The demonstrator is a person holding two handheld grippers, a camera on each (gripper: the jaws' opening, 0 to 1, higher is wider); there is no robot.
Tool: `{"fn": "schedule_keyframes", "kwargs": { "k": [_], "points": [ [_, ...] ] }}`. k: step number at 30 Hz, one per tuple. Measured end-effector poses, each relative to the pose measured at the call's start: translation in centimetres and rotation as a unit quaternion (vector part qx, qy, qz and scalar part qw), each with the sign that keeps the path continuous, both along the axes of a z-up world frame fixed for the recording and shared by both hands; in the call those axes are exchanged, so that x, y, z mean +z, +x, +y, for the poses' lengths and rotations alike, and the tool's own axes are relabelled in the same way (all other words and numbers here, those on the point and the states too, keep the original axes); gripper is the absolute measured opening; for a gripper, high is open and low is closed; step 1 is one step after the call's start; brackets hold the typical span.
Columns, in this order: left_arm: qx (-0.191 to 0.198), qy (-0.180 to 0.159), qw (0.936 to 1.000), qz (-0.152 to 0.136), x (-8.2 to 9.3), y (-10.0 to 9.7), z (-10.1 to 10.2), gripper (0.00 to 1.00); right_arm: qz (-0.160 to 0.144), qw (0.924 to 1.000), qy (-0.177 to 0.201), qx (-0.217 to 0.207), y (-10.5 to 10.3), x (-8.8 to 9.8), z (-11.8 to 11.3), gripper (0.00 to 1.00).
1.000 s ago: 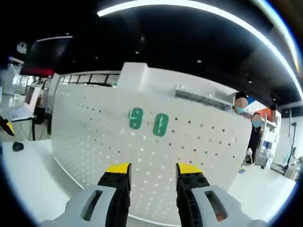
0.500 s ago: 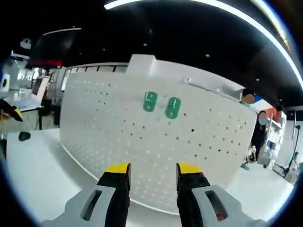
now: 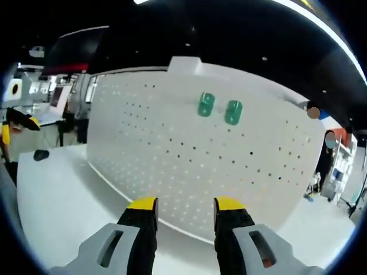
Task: Insert the hook assembly into the mounting plate slot until the hook locks in place.
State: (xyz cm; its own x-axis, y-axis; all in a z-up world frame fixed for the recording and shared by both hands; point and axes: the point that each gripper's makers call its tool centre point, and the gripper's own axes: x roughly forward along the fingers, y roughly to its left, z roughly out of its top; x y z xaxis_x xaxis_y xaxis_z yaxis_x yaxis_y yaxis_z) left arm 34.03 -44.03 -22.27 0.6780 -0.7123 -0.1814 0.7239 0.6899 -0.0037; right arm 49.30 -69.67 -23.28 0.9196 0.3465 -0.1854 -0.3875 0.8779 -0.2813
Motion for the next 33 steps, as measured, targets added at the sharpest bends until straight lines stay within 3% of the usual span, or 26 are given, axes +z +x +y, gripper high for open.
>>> {"fn": "schedule_keyframes", "kwargs": {
  "k": [14,23,33],
  "points": [
    [0.006,0.0,1.0,0.0,0.0,-0.2,0.3,0.64,0.064,0.9967,-0.018,0.046,-0.4,-4.0,3.2,0.38],
    [0.006,0.001,1.0,0.001,-0.1,-0.3,0.3,0.64,0.135,0.9886,-0.026,0.062,-0.8,-7.4,4.4,0.31],
    [0.004,0.001,1.0,0.002,-0.3,-0.3,0.1,0.64,0.168,0.9821,-0.049,0.069,-1.3,-10.5,5.3,0.25]
  ]
}}
